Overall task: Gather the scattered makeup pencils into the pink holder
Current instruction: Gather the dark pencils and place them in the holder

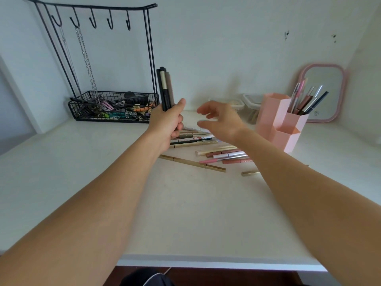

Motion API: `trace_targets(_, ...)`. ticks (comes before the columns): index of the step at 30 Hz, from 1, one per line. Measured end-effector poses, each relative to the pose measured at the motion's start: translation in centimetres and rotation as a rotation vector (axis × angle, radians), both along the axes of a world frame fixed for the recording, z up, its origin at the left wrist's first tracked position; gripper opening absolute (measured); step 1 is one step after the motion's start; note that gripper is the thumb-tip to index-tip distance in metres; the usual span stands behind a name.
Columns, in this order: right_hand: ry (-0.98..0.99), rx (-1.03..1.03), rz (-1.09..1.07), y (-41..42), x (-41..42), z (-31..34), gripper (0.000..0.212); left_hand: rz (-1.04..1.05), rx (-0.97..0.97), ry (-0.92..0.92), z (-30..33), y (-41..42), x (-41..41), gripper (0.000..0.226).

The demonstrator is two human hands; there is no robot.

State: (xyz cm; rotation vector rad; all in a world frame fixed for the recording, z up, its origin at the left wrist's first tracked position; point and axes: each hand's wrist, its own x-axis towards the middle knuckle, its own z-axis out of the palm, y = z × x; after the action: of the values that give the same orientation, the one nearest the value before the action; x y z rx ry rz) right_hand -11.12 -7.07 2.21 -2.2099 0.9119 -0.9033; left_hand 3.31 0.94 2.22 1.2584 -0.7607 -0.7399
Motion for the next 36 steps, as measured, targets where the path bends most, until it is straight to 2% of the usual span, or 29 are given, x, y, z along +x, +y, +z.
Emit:
trace_targets(2, 0.264, -0.110, 0.079, -0.1, 0.1, -0.6, 0.046, 0.040, -0.007, 0.043, -0.1, 0.0, 0.6, 0.023)
trace_targets(4, 0.445, -0.145, 0.169, -0.1, 0.5, -1.4, 0.053, 0.068, -0.009, 0.070, -0.1, -0.1, 0.9, 0.021)
trace_targets(7, 0.569, -0.128, 0.214, 0.2, 0.8, -1.5, 0.053, 0.074, -0.007, 0.065, -0.3, -0.3, 0.9, 0.021)
trace_targets(17, 0.553, -0.102, 0.145, -0.9, -1.5, 0.1, 0.036, 0.079, 0.022, -0.019, -0.7, -0.6, 0.8, 0.026)
trace_targets(24, 0.367, -0.087, 0.060, -2.1, -2.7, -0.3, 0.012, 0.041, 0.030, -0.025, -1.1, -0.6, 0.4, 0.023)
trace_targets(31, 0.374, -0.082, -0.024, -2.6, -3.1, -0.1, 0.019, 0.022, 0.043, -0.024, -1.2, -0.7, 0.2, 0.024)
trace_targets(36, 0.483, -0.093, -0.035, -2.5, -2.9, -0.2, 0.022, -0.004, 0.040, -0.024, -1.0, -0.5, 0.0, 0.025)
